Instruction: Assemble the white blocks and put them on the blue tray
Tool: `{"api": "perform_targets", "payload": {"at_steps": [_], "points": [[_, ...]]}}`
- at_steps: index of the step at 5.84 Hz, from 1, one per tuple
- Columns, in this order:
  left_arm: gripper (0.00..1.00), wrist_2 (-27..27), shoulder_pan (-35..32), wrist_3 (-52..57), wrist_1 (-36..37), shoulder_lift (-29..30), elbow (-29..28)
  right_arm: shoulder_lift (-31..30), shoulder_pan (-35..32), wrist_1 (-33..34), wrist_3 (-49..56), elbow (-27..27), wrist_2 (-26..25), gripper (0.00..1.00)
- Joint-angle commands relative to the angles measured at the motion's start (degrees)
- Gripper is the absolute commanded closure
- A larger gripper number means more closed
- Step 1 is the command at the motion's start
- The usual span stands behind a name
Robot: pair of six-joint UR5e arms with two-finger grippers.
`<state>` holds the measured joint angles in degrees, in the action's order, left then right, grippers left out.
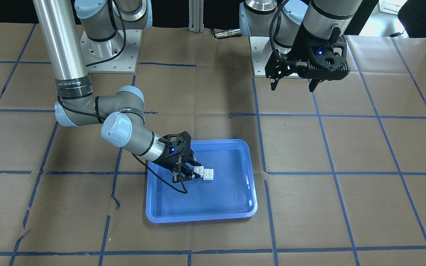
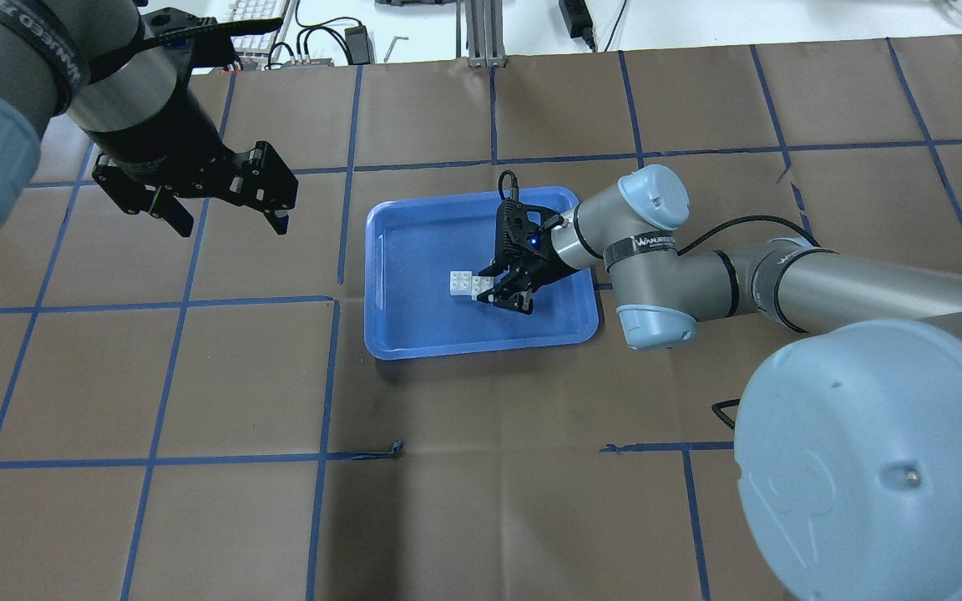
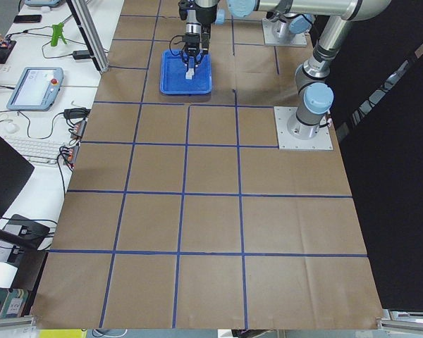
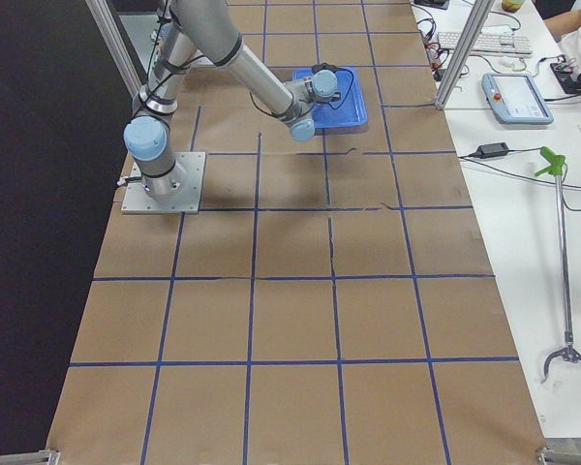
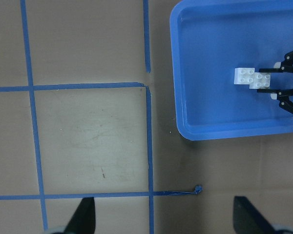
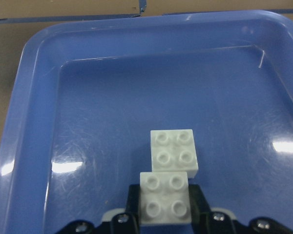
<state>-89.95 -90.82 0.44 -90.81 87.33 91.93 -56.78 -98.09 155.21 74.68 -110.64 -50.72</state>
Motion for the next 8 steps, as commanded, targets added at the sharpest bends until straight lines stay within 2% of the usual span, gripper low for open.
{"api": "perform_targets", "payload": {"at_steps": [1, 8], "points": [[0.01, 0.0, 0.1, 0.0, 0.0, -0.1, 0.0, 0.1, 0.0, 1.2, -1.0, 0.0, -0.1, 0.74], [0.01, -0.1, 0.2, 0.0, 0.0, -0.1, 0.0, 0.4, 0.0, 1.9, -2.5, -0.1, -0.1, 0.74]]}}
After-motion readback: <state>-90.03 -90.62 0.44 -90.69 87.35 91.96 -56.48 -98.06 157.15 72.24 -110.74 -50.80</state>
